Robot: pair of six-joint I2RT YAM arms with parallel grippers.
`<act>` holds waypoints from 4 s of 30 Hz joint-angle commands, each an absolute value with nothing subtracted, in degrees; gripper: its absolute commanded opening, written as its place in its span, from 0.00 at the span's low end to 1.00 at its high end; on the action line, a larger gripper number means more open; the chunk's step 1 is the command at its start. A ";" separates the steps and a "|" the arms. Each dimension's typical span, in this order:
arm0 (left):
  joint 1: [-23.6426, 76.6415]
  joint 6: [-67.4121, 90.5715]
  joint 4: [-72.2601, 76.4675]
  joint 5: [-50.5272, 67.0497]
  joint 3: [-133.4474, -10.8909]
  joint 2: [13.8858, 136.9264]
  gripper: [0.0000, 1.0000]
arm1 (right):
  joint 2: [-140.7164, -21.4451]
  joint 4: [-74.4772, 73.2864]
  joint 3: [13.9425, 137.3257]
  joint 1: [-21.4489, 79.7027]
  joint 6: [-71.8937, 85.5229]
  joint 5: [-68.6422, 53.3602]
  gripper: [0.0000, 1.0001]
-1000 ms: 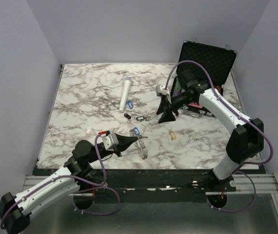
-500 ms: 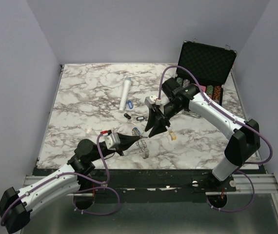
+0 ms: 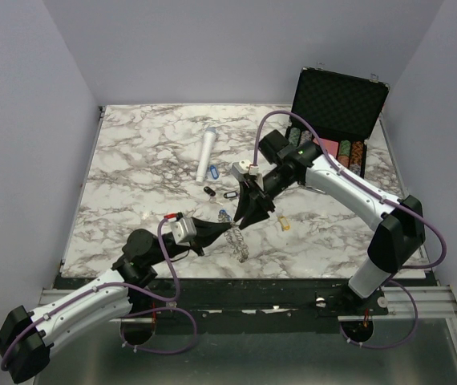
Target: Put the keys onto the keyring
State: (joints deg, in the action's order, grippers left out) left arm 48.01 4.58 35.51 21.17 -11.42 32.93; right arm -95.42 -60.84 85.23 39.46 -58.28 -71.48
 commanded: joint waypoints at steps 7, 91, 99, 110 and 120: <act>47.81 6.15 39.20 18.20 -10.46 32.34 0.00 | -96.68 -59.50 87.80 40.87 -56.60 -72.51 0.30; 47.81 17.93 40.87 20.74 -6.68 32.70 0.00 | -97.82 -59.33 87.28 41.31 -55.55 -76.90 0.00; 47.81 16.00 37.27 17.06 -6.50 28.13 0.00 | -97.65 -57.04 86.92 40.70 -51.42 -76.38 0.33; 47.90 12.23 30.70 16.00 -9.48 23.91 0.00 | -92.21 -49.34 80.35 27.97 -41.44 -68.48 0.55; 47.72 -5.35 6.79 20.12 -23.45 23.20 0.00 | -86.66 -36.75 61.18 19.60 -28.58 -41.43 0.57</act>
State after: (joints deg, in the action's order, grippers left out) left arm 48.05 4.56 16.62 17.41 -17.58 23.35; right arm -88.97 -43.59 65.56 19.55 -35.97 -55.99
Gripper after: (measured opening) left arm 0.009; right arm 0.565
